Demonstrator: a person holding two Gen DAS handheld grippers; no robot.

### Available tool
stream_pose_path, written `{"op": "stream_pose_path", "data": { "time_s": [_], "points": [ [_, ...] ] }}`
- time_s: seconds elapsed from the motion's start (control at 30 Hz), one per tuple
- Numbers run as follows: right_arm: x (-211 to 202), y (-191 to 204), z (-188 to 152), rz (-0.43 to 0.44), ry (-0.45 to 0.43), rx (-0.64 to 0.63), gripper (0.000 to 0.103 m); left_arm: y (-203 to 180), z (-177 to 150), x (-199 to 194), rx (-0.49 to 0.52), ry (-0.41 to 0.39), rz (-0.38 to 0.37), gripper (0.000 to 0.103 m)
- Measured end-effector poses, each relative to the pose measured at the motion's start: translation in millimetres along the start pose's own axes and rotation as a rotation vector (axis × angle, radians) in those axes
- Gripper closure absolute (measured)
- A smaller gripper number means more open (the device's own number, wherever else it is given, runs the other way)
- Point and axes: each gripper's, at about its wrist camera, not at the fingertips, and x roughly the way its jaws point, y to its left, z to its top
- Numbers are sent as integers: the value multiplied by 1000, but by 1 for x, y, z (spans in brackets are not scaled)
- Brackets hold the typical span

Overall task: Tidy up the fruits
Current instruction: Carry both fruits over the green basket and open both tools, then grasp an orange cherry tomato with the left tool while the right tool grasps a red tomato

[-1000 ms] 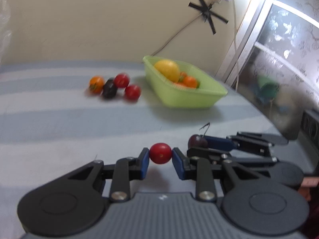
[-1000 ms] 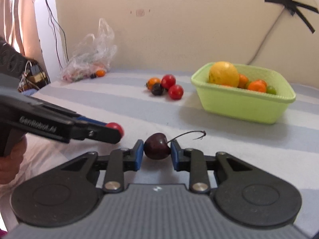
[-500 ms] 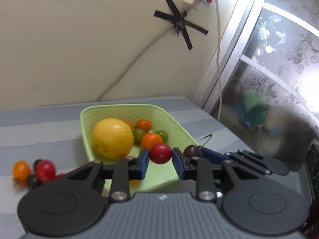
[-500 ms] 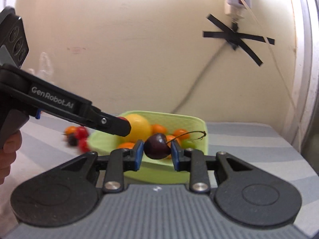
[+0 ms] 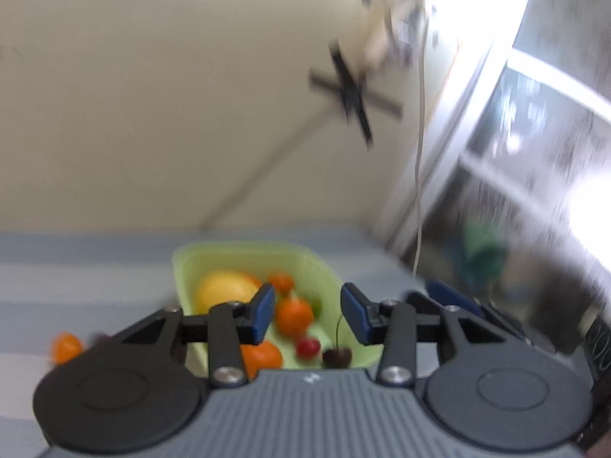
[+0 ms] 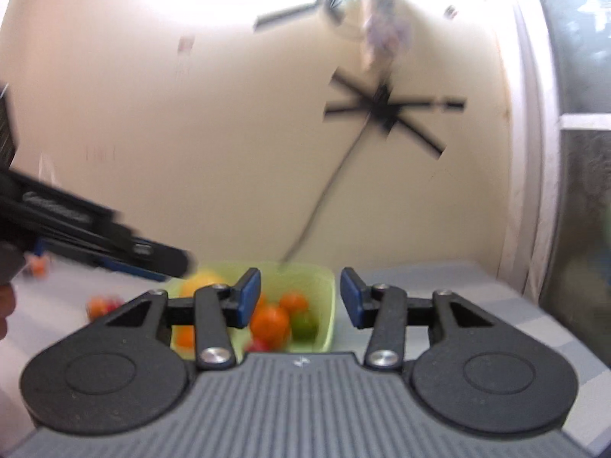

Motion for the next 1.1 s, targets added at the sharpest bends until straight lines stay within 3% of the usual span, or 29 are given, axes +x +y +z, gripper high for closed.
{"op": "stream_pose_path", "data": {
  "time_s": [0.07, 0.17, 0.3, 0.37, 0.47, 0.63, 0.67, 0.73, 1.03, 1.1],
  "points": [
    [-11, 2, 9, 45, -29, 36, 54, 14, 5, -31, -18, -70, 21, 63],
    [-16, 20, 15, 172, -2, 34, 54, 41, 2, -61, -49, -108, 82, 63],
    [-1, 68, 1, 363, 145, -15, 57, 85, -22, -68, -113, -57, 168, 63],
    [12, 96, -14, 396, 217, -84, 67, 108, -36, -60, -159, -4, 193, 63],
    [35, 125, -31, 407, 299, -133, 67, 144, -49, -47, -272, 50, 197, 63],
    [76, 153, -36, 358, 314, -270, 66, 176, -48, -31, -406, 58, 142, 63],
    [80, 155, -36, 351, 315, -280, 66, 179, -45, -28, -420, 51, 132, 56],
    [92, 162, -35, 339, 314, -318, 66, 182, -41, -20, -432, 39, 130, 51],
    [126, 177, -52, 309, 372, -454, 66, 185, -45, 11, -459, 77, 109, 51],
    [127, 173, -51, 316, 376, -430, 70, 182, -47, 17, -455, 81, 112, 58]
  ]
}}
